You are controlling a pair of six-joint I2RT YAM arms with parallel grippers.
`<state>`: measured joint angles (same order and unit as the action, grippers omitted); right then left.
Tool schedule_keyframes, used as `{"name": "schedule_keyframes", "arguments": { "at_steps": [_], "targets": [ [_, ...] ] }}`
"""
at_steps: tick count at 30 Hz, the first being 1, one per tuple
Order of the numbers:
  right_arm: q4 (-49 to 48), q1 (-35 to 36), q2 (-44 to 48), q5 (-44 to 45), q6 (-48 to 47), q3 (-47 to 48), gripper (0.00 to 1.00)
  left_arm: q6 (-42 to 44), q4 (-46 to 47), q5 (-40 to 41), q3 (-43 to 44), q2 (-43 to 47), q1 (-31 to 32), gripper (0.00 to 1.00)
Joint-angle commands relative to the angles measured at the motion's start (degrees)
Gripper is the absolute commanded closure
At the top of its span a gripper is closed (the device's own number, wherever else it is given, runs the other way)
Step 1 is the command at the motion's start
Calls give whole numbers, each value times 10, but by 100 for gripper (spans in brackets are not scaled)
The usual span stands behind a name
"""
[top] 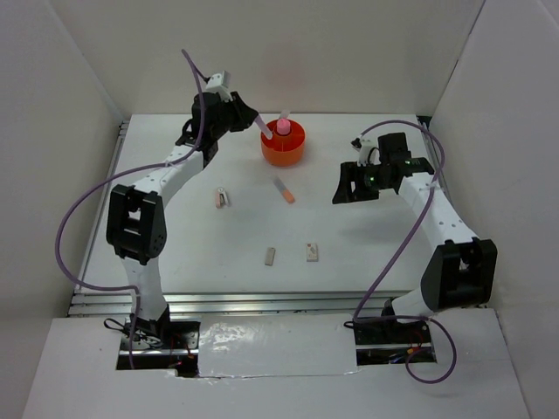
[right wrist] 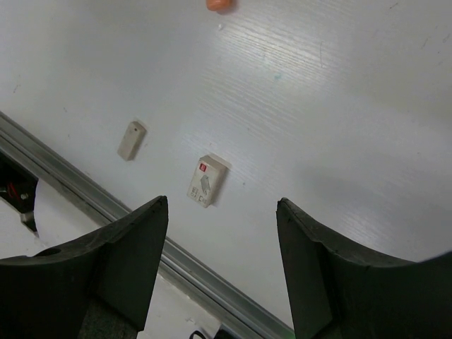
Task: Sort the stationery into containers
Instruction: Place the stationery into the container
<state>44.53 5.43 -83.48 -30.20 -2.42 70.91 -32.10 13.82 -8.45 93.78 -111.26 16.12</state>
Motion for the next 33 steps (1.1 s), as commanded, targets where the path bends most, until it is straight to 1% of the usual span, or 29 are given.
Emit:
{"name": "schedule_keyframes", "arguments": {
  "at_steps": [1,5,8,19,21,22,25,29,30,31,32,33],
  "targets": [
    [-17,-3,-1,-13,2,9,30,31,39,15,24,-22,8,100],
    [-16,-5,-7,-11,0,9,30,53,45,21,38,-50,17,100],
    [-15,-5,-12,-11,0,8,30,53,45,22,56,-69,22,100],
    [-14,-1,-23,-19,0,17,30,68,49,38,80,-108,37,93],
    [-12,4,-28,-19,3,24,30,67,47,38,84,-115,37,89],
    [-13,6,-29,-18,3,26,30,67,45,38,87,-120,37,84],
    [-16,19,-32,-1,2,29,30,66,45,45,90,-126,37,76],
    [-24,38,-42,13,0,36,31,76,42,49,94,-129,34,72],
    [-25,42,-45,15,0,38,31,76,41,47,93,-128,32,70],
    [-29,49,-51,17,0,40,31,75,38,44,96,-129,31,61],
    [-31,54,-55,23,1,43,31,73,33,42,98,-128,30,54],
    [-34,57,-58,27,3,45,31,71,29,40,100,-128,28,49]
  ]
}}
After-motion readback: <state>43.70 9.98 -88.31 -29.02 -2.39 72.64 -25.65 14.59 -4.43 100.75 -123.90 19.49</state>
